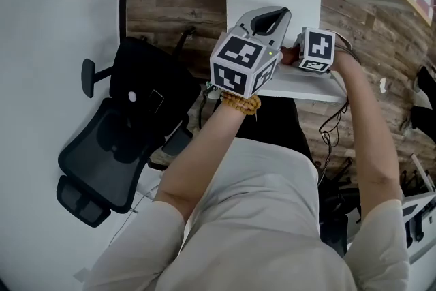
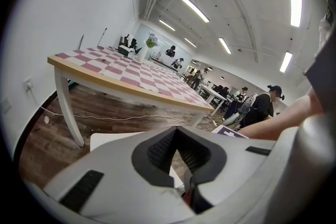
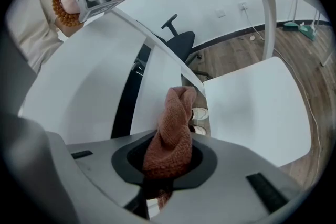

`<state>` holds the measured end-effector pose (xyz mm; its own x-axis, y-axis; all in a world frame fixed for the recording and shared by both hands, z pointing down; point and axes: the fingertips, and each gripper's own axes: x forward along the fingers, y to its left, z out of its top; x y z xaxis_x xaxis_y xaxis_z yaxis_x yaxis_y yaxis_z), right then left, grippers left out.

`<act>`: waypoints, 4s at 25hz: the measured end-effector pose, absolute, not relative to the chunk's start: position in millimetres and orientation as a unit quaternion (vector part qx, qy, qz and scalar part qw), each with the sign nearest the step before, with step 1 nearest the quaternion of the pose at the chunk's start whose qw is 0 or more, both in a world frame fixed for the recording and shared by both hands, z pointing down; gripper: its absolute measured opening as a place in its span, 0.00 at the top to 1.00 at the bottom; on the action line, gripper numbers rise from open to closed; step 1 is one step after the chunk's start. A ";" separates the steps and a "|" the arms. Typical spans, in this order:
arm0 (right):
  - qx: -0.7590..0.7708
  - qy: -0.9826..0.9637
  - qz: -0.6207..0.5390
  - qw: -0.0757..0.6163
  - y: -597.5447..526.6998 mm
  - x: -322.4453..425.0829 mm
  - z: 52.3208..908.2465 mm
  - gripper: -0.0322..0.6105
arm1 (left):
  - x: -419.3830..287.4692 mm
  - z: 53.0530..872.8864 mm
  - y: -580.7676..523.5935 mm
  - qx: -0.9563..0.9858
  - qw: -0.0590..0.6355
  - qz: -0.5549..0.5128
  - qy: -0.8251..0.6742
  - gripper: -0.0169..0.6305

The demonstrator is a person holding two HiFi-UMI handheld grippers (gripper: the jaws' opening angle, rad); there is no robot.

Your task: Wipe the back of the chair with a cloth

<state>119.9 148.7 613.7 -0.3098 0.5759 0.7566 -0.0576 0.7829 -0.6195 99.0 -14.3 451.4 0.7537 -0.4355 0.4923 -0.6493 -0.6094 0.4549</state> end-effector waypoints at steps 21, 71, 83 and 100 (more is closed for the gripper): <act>-0.201 -0.765 0.277 0.546 159.2 120.7 528.9 0.82 | 79.0 370.6 9.5 0.881 0.284 0.155 -0.346 0.95; -0.162 -0.760 0.252 0.576 148.5 171.6 646.4 0.82 | 139.5 446.2 -3.2 0.879 0.326 0.152 -0.312 0.95; -0.169 -0.756 0.287 0.563 155.1 174.7 621.7 0.82 | 135.4 440.7 0.0 0.879 0.329 0.149 -0.311 0.95; -0.199 -0.743 0.333 0.546 166.5 182.1 514.7 0.82 | 135.4 379.5 11.0 0.894 0.301 0.144 -0.299 0.95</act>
